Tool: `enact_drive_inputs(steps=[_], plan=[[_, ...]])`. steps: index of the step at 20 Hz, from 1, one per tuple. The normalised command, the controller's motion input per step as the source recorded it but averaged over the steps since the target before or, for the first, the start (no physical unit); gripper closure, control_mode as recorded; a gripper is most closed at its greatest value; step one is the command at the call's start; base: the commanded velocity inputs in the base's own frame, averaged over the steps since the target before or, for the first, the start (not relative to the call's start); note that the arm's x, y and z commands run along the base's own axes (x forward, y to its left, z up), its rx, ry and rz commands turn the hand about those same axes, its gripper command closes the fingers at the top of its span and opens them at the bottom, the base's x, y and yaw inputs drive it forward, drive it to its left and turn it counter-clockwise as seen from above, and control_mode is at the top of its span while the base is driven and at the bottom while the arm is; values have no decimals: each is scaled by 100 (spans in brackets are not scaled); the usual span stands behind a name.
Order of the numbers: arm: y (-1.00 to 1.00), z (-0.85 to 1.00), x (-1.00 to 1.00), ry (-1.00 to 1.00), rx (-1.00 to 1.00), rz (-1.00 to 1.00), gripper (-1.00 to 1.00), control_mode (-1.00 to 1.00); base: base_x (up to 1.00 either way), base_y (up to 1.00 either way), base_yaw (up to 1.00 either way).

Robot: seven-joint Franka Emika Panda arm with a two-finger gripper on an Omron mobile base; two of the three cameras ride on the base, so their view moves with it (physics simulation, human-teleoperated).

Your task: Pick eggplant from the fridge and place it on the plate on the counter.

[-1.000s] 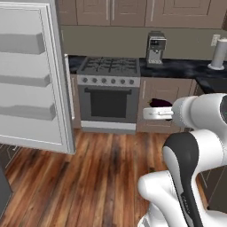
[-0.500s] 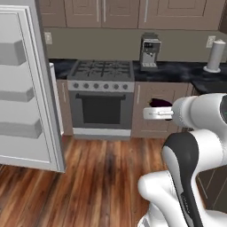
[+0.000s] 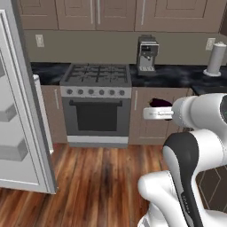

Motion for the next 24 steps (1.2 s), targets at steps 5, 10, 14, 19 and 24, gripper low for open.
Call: enact_drive_inputs(steps=[5,10,14,19,24], plan=[[0,0,0,0,0,0,100,100,51,-31,0],[0,0,0,0,0,0,100,100,51,-28,0],[0,0,0,0,0,0,100,100,49,-28,0],[0,0,0,0,0,0,100,100,45,-25,3],[0,0,0,0,0,0,100,100,44,-19,8]])
